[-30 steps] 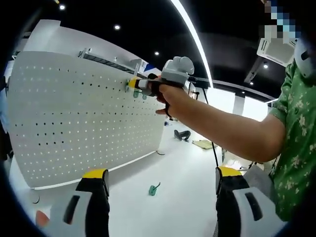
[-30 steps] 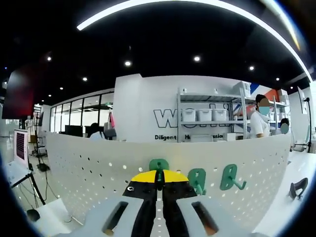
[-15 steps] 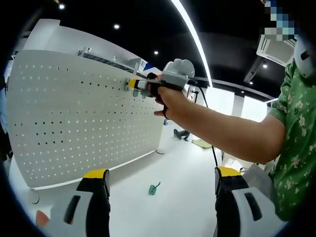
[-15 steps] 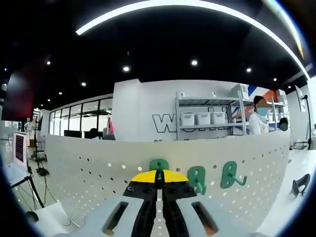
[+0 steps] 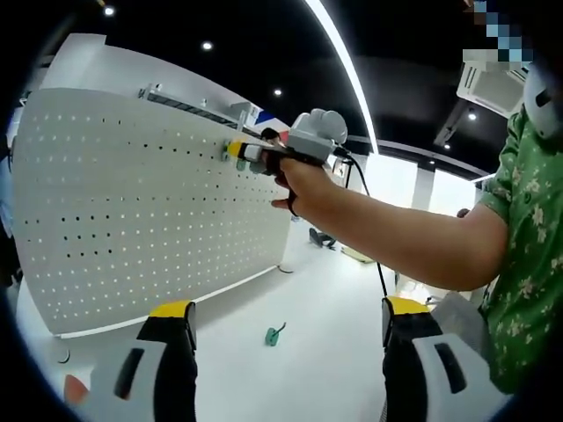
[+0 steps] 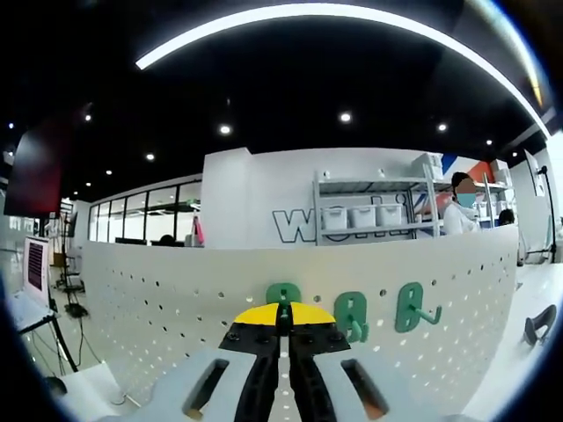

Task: Insert the hook assembly into the mounting plate slot until the hook locks in place.

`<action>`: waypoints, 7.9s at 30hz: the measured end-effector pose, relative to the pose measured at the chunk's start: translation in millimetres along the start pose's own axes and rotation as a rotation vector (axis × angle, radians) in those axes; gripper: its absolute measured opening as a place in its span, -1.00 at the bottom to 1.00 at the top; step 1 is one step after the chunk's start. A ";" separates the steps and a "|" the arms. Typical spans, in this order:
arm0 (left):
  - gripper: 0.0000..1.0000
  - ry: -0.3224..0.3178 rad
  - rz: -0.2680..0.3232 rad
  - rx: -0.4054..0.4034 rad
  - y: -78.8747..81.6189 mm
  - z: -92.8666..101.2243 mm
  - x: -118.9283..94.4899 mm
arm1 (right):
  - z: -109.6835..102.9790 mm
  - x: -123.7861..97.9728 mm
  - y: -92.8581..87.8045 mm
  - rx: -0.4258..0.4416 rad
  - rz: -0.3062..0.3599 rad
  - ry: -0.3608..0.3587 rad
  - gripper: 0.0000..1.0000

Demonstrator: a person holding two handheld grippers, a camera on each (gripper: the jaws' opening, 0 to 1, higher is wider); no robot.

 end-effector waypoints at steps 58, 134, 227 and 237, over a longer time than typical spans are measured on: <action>0.74 -0.004 -0.011 -0.012 -4.3 -3.0 1.0 | -2.8 8.6 0.0 -0.218 -0.047 0.030 -0.95; 0.76 -0.019 -0.006 0.018 3.3 8.5 2.4 | -17.3 -25.8 -26.8 -0.056 -0.127 0.168 0.04; 0.74 -0.032 -0.063 0.052 -10.0 51.3 23.9 | -6.4 -217.8 -88.4 -0.021 -0.300 0.390 0.54; 0.73 -0.026 -0.074 0.053 -11.4 53.9 30.6 | 1.0 -247.7 -101.7 -0.020 -0.354 0.407 0.53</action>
Point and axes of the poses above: the point that each gripper's makers call its tool centre point, and the gripper's own axes: x roughly forward along the fingers, z roughly to its right, y roughly out of its top, the point moved 3 cm from there along -x, roughly backward along the fingers, and after that the axes turned 5 degrees about -x, right-handed, at the moved point
